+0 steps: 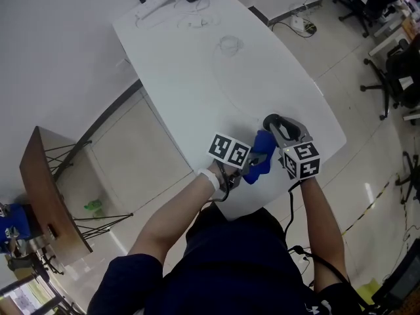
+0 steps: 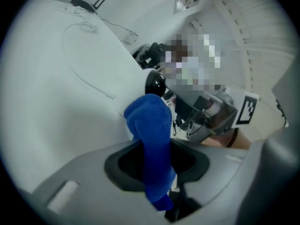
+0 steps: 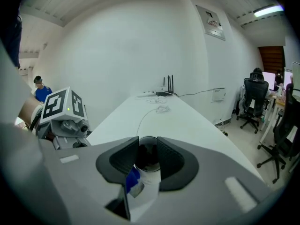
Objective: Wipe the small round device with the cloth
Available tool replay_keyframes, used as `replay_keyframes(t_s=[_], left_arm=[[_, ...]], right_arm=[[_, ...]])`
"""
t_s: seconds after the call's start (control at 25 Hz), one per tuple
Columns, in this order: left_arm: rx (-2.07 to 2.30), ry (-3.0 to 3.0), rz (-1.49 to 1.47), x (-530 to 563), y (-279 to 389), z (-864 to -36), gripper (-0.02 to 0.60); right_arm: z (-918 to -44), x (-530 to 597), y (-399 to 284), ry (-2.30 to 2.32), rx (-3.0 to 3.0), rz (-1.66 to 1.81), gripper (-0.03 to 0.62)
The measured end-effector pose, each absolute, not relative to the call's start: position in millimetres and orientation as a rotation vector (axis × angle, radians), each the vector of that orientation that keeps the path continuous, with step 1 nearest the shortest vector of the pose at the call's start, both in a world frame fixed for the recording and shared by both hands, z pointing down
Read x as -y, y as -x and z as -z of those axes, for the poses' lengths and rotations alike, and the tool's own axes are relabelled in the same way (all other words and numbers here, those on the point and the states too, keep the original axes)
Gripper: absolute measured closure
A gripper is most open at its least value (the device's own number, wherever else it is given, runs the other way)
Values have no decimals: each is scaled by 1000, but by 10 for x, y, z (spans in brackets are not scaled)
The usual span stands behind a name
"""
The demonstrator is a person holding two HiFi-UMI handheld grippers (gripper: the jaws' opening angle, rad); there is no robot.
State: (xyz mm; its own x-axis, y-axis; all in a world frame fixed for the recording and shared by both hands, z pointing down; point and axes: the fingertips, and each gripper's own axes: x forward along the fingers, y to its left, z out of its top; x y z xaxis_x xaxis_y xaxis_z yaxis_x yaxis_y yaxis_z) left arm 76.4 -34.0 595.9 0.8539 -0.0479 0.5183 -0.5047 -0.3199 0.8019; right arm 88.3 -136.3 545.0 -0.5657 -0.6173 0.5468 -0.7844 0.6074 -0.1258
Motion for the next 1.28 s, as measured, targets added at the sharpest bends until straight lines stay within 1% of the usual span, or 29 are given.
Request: replay_keyframes(t_s=[0.08, 0.2, 0.28, 0.52, 0.76, 1.0, 1.12, 1.2, 1.24, 1.28], left_arm=[[437, -1824, -441, 389, -586, -5958, 439], [491, -1775, -398, 470, -270, -6005, 439], [526, -1750, -384, 520, -74, -6050, 439], [565, -1737, -393, 567, 237, -6122, 439], [648, -1763, -550, 570, 508, -6336, 433], [706, -1874, -715, 564, 490, -6364, 428], [735, -1888, -735, 557, 475, -6389, 428], [781, -1895, -748, 570, 510, -6415, 410], [820, -1911, -769, 584, 542, -6427, 387], [870, -1941, -803, 604, 583, -6433, 349]], right_arm=[[-5433, 1373, -884, -1132, 2397, -531, 476], [-5301, 1404, -935, -1220, 2466, -678, 480], [-5172, 1423, -1015, -1302, 2497, -752, 495], [-4872, 1328, -1224, -1404, 2519, -800, 514], [-4630, 1071, -1332, -1455, 2543, -811, 537], [-4508, 862, -1249, -1486, 2565, -826, 543], [-4479, 757, -1149, -1489, 2570, -827, 546], [-4456, 682, -1080, -1492, 2572, -821, 556], [-4442, 641, -1049, -1494, 2573, -810, 560], [-4430, 600, -1020, -1497, 2571, -792, 563]])
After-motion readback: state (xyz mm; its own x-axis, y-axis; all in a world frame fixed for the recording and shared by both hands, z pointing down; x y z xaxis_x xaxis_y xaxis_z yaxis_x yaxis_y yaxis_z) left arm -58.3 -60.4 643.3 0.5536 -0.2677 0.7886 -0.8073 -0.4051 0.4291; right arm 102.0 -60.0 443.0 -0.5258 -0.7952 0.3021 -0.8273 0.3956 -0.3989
